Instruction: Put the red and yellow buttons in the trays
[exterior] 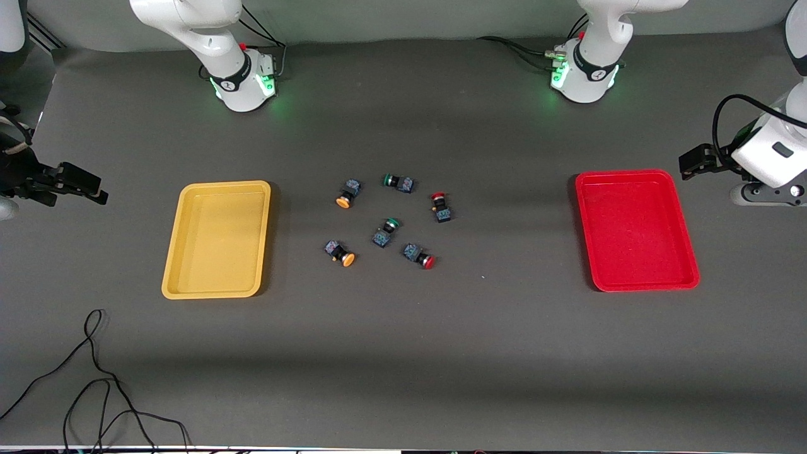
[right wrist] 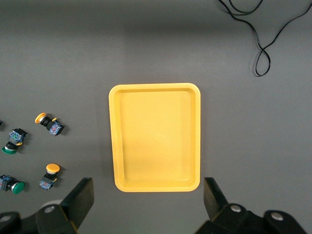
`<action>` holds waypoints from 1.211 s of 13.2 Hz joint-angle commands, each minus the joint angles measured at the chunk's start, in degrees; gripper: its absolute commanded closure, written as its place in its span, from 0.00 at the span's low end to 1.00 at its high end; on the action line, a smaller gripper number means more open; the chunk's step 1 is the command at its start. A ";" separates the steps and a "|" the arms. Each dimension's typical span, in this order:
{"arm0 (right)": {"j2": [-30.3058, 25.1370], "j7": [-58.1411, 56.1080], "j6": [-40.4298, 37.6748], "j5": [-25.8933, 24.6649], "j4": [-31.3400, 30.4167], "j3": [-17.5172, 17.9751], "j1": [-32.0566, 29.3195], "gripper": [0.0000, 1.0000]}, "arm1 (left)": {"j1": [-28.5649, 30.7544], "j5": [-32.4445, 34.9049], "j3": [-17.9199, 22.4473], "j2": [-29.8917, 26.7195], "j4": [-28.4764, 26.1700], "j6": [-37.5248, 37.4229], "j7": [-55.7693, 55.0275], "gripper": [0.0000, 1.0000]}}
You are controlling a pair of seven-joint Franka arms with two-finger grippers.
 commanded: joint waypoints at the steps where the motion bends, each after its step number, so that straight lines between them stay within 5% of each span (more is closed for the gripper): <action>1: -0.25 0.05 -0.90 -1.48 0.65 0.35 -0.02 0.00 | -1.08 -0.13 0.64 0.05 0.35 -0.79 1.46 0.00; 7: -0.86 4.06 -1.69 -1.65 -0.93 0.52 3.48 0.00 | -1.18 -0.13 0.64 0.49 0.61 -0.79 1.55 0.00; 14: -7.45 40.85 5.68 -0.25 -15.16 0.44 26.14 0.00 | -1.35 -1.52 0.46 3.04 2.63 -0.80 1.20 0.00; 16: -7.45 53.08 8.66 -0.25 -18.32 0.44 33.43 0.00 | -2.49 -2.32 -2.25 5.40 2.81 -1.93 -0.11 0.00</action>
